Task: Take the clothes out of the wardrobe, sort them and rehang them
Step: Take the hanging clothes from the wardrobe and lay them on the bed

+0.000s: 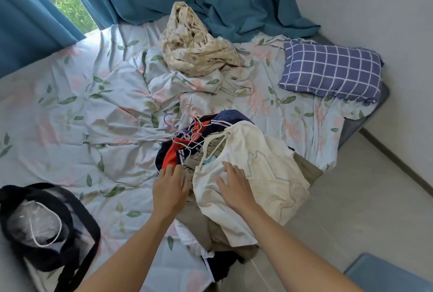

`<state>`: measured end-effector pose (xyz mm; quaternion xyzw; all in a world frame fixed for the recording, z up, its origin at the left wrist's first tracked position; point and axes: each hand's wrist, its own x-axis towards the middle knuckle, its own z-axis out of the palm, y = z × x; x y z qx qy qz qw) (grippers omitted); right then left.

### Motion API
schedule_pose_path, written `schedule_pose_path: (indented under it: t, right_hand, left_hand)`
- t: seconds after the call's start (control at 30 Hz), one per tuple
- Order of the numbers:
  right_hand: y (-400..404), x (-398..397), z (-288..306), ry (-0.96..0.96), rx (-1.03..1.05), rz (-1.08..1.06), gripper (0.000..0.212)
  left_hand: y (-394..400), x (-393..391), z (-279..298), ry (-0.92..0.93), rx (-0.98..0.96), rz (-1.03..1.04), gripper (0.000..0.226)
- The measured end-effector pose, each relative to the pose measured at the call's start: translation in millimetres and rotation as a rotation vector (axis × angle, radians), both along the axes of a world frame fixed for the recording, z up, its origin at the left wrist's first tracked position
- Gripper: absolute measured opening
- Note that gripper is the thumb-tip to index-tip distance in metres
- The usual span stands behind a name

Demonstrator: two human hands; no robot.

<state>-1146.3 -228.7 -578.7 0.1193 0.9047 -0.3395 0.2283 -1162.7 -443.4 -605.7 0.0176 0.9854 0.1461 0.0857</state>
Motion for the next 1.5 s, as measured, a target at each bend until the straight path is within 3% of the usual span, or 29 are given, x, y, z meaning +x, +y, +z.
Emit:
schedule_pose_path:
  t: [0.33, 0.53, 0.7, 0.9, 1.17, 1.5]
  right_hand:
    - [111.8, 102.1, 82.6, 0.23, 0.351, -0.128, 0.058]
    - [202.6, 226.8, 140.5, 0.241, 0.479, -0.422, 0.056]
    - [233.0, 366.1, 176.2, 0.287, 0.597, -0.683, 0.053]
    - [209.0, 566.8, 188.8, 0.262, 0.66, -1.044, 0.058]
    - [136.2, 801.2, 224.2, 0.178, 0.814, -1.479, 0.052]
    - [18.9, 935.9, 243.4, 0.001, 0.875, -1.999, 0.059]
  left_hand:
    - [118.4, 27.6, 85.7, 0.085, 0.027, -0.463, 0.056]
    - [233.5, 77.1, 141.6, 0.148, 0.105, -0.823, 0.061]
    - [315.4, 166.4, 186.5, 0.203, 0.161, -1.107, 0.059]
    - [376.6, 346.2, 218.2, 0.225, 0.205, -1.492, 0.061]
    - [400.9, 589.1, 256.6, 0.216, 0.347, -1.932, 0.06]
    - [394.5, 757.0, 276.4, 0.254, 0.372, -2.405, 0.061]
